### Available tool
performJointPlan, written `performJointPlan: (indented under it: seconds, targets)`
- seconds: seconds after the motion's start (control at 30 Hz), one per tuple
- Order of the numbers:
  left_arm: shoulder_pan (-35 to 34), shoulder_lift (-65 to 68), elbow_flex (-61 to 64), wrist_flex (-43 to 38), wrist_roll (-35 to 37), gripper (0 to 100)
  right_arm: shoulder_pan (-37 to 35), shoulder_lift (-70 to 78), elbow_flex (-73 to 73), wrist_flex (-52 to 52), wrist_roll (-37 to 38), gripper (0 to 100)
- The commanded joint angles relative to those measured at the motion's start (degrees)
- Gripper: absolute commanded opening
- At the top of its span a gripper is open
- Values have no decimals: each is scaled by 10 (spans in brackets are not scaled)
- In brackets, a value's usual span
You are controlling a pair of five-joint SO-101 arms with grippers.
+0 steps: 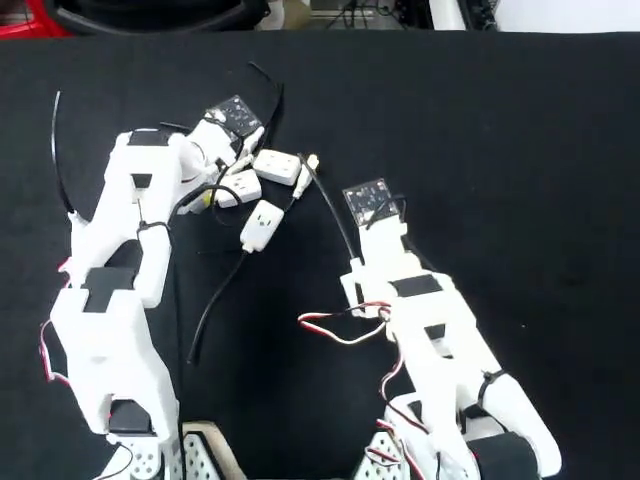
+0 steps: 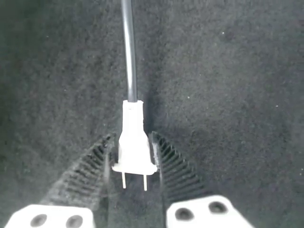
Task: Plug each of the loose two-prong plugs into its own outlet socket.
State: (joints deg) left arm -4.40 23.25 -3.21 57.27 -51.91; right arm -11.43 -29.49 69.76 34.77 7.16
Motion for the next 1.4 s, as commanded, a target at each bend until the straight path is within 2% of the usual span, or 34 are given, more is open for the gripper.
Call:
performJointPlan:
  seconds: [0.0,0.17,0.33,0.57,0.73,1.0,1.2,1.37]
  targets:
    - [-4,-52,-36,-8,-4,175,-6,-15,-2,-11,0,11]
    - [-2,-39,-58,-47,-4,175,-6,-15,-2,-11,0,11]
    - [-5,25,-109,-45,-4,175,-6,-15,-2,-11,0,11]
    - [-4,109,-190,21,-4,173,-6,-15,-2,-11,0,11]
    - [-5,162,-233,25,-4,173,-6,-15,-2,-11,0,11]
    - [-24,236,-306,81,-69,171,-6,-15,-2,-11,0,11]
    - [-38,268,-388,141,-98,56,-6,-15,-2,-11,0,11]
    - [-38,307,-429,159,-98,100,-6,-15,-2,-11,0,11]
